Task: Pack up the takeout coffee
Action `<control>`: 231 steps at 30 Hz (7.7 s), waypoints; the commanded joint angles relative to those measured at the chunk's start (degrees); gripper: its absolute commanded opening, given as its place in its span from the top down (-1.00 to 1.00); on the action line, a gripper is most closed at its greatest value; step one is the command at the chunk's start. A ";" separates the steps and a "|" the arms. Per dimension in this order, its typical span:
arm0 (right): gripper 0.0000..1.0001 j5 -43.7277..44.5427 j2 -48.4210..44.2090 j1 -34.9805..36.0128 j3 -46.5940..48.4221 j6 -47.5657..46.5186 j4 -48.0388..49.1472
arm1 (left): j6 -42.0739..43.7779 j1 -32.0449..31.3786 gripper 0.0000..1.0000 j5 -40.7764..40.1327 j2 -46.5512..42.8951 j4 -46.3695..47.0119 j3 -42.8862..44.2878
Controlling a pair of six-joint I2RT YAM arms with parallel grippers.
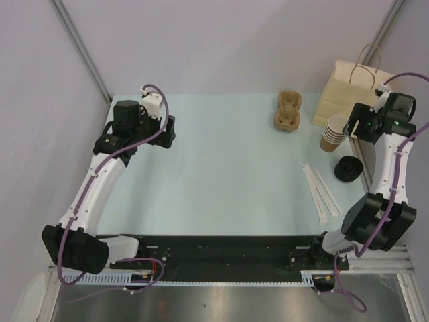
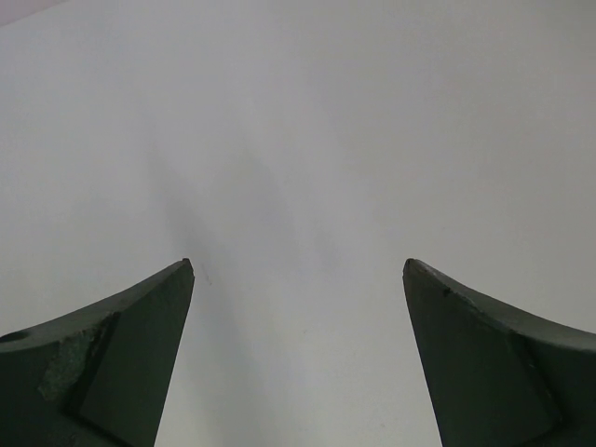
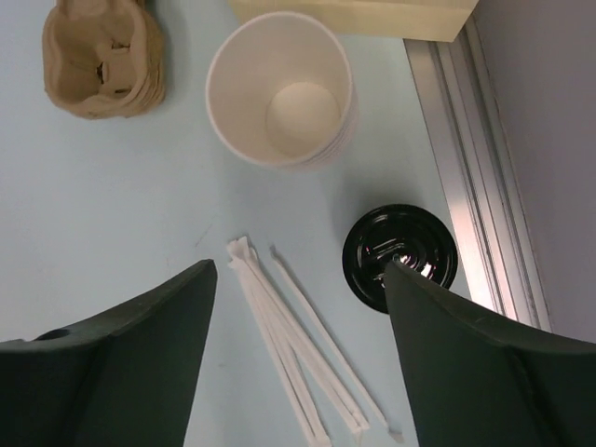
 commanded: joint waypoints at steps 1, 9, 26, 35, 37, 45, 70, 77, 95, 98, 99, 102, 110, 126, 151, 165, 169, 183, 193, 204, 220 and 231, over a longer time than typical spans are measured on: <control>-0.40 1.61 3.82 -0.42 5.27 3.33 4.00 | -0.06 -4.38 -0.99 2.21 1.61 3.92 3.82; 0.02 3.98 14.27 -0.60 14.24 6.14 3.47 | -0.58 -8.61 -0.99 1.68 5.48 4.89 5.14; 0.28 4.07 23.25 -1.21 17.68 7.99 3.74 | -0.49 -11.69 -0.99 2.30 8.21 6.21 5.23; 0.46 3.37 25.19 -1.21 18.03 8.25 3.82 | -1.11 -12.13 -0.99 3.18 10.05 6.56 6.19; 0.49 3.11 25.45 -1.21 17.86 8.34 3.91 | -1.37 -12.22 -0.99 3.44 10.84 6.38 6.54; 0.88 2.32 25.80 -1.48 18.82 9.39 3.48 | -1.81 -12.83 -0.99 3.70 11.99 6.47 7.42; 1.00 -8.67 20.80 -5.87 31.63 13.79 -4.61 | -3.48 -13.80 -0.99 4.14 12.87 6.91 8.92; 1.00 -12.27 17.98 -5.61 37.98 14.58 -9.35 | -4.19 -13.80 -0.99 2.65 12.78 5.94 10.24; 1.00 -9.64 9.19 33.48 15.33 13.36 4.16 | -15.53 1.49 -0.99 12.49 -0.91 8.40 -0.82; 1.00 -8.76 8.75 41.57 9.43 11.25 8.83 | -13.08 3.60 -0.99 12.06 -7.49 10.24 -7.06; 1.00 -8.67 8.93 43.42 8.64 10.55 9.36 | -12.63 3.69 -0.99 10.05 -9.35 10.86 -8.73; 1.00 -8.58 9.98 48.61 5.21 9.93 12.52 | -11.57 3.69 -0.99 7.49 -16.72 14.46 -16.11; 1.00 -6.65 14.72 57.05 0.63 5.62 19.11 | -10.60 3.78 -0.99 11.08 -19.39 6.74 -18.16; 1.00 -5.59 22.37 59.69 -3.50 1.75 24.21 | -12.01 4.66 -0.99 16.45 -16.31 5.50 -18.68; -0.99 -2.70 17.02 60.31 -2.36 3.33 20.89 | -11.57 4.75 -0.99 17.32 -15.70 6.99 -19.82; -0.99 0.99 0.76 50.12 2.30 0.79 6.22 | -12.01 4.75 -0.99 20.93 -11.40 9.90 -17.80; -0.99 1.87 -3.80 44.94 1.16 -3.07 -1.70 | -12.36 4.66 -0.99 21.72 -10.16 11.65 -17.54; -1.00 -9.81 -5.50 -7.23 -4.21 -20.64 -19.28 | -12.98 3.08 -0.99 23.30 -6.03 13.33 -15.34; -0.97 -6.30 6.82 -15.19 -1.66 -15.85 -18.07 | -13.33 1.93 -0.99 21.81 -5.94 13.33 -15.78; -0.58 3.18 10.16 -11.68 -0.52 -7.75 -11.29 | -13.50 1.67 -0.99 19.61 -5.41 14.56 -16.13; -0.32 12.07 16.92 2.12 6.78 -18.72 -17.09 | -15.00 1.67 -0.99 23.12 -3.66 17.63 -17.89; -0.15 14.88 22.64 3.01 8.28 -22.51 -18.59 | -14.21 1.67 -0.99 23.04 -4.01 17.90 -17.62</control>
